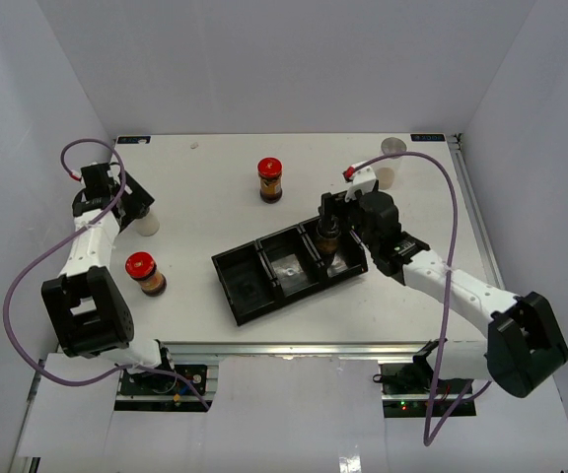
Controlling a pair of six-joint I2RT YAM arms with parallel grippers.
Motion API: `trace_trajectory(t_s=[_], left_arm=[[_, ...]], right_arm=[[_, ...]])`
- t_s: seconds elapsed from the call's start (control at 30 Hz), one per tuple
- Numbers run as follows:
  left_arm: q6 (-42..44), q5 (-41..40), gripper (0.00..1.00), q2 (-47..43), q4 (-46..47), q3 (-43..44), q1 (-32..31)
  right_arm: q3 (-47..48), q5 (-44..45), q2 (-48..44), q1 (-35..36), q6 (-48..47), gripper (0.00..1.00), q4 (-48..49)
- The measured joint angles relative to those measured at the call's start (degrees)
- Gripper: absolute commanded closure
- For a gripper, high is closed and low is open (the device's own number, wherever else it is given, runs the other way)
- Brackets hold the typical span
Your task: Organize the condiment bottles
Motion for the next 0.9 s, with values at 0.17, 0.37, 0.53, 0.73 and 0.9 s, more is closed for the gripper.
trace_trajectory(t_s=[0.17, 0.37, 0.53, 0.73, 0.9], left_arm=[[1.0, 0.0, 0.05, 4.3, 0.2, 1.8, 0.7], [2.6, 0.5, 0.04, 8.1, 1.0, 2.9, 0.8], [3.2, 1.3, 0.07, 10.4, 1.8, 3.2, 0.8], [4.1, 1.2, 0.17, 13.5, 1.6, 6.5, 0.8], [5.0, 1.0, 0.59, 14.2, 1.9, 7.3, 0.8]], right_arm=[[0.0, 0.8, -7.2, 0.0, -0.5, 0.10, -2.0], [0.0, 0.7, -11.6, 0.0, -0.9, 0.10, -2.9], [0.0, 0.7, -12.1, 0.0, -0.9, 0.10, -3.4], [0.0, 0.7, -12.1, 0.0, -1.3, 0.10, -4.1], [0.0, 0.7, -12.1, 0.0, -1.7, 0.10, -4.5]])
